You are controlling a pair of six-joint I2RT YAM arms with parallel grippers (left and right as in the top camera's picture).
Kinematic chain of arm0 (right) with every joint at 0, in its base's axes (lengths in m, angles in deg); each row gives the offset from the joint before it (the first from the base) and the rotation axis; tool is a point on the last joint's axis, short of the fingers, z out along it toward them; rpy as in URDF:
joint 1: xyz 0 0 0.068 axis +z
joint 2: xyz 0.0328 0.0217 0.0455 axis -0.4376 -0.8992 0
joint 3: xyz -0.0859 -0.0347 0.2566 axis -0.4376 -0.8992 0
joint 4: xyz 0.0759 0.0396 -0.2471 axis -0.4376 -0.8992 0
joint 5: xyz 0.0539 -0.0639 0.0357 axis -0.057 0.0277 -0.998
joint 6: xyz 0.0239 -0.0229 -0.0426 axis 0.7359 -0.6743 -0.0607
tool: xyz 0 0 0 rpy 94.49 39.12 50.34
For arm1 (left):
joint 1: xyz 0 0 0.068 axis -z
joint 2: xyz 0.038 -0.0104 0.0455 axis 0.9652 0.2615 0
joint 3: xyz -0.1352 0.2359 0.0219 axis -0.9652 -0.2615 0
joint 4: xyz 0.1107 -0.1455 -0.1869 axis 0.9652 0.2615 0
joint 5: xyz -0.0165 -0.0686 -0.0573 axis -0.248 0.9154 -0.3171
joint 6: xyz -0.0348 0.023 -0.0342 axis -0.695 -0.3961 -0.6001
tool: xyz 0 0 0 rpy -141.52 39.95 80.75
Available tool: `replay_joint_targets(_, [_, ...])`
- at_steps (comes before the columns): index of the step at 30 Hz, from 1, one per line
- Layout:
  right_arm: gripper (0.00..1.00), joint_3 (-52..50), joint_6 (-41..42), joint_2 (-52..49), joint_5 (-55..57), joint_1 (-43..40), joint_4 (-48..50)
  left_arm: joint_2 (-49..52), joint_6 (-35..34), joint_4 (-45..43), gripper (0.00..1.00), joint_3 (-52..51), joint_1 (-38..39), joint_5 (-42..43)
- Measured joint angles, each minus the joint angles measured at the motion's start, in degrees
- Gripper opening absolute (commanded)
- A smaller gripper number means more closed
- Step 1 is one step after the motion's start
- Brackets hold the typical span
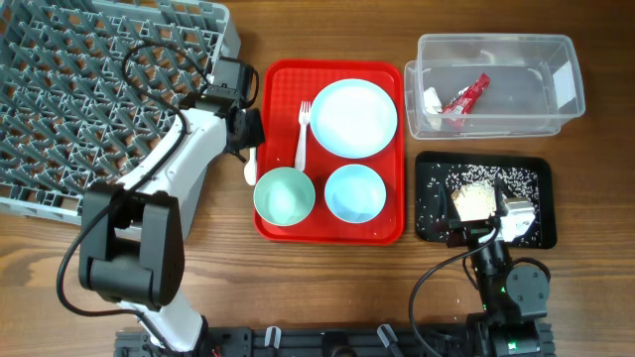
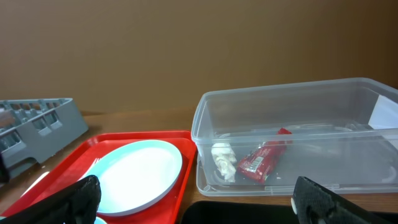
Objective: Sort waste into correct bins and load items into the dishwasher rack
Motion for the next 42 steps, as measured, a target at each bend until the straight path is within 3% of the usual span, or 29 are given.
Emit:
replay_joint_targets(6, [1.00, 0.0, 0.0, 0.0, 0.0, 0.0, 0.0, 3.6, 3.8, -6.5, 0.33, 0.0, 0.3, -0.1])
replay_joint_targets(17, [1.00, 0.0, 0.0, 0.0, 0.0, 0.0, 0.0, 9.4, 5.3, -10.2, 0.31, 0.1, 0.3, -0.8])
replay_joint_targets(22, [1.00, 0.0, 0.0, 0.0, 0.0, 0.0, 0.0, 9.5, 5.5, -10.8, 0.10, 0.1, 0.3, -0.9])
replay_joint_targets(28, [1.00, 0.0, 0.0, 0.0, 0.0, 0.0, 0.0, 9.5, 5.7, -10.3, 0.04, 0.4, 0.4, -1.0])
replay_joint_targets(39, [1.00, 0.0, 0.0, 0.0, 0.0, 0.0, 0.0, 7.7, 5.7, -6.5, 0.06, 0.3, 0.5, -0.8])
replay_joint_targets(40, [1.00, 0.0, 0.0, 0.0, 0.0, 0.0, 0.0, 7.5, 5.7, -6.4, 0.09, 0.3, 0.5, -0.7])
replay_joint_targets(42, [1.00, 0.0, 0.0, 0.0, 0.0, 0.0, 0.0, 6.9, 5.7, -5.8, 0.25, 0.3, 0.5, -0.7])
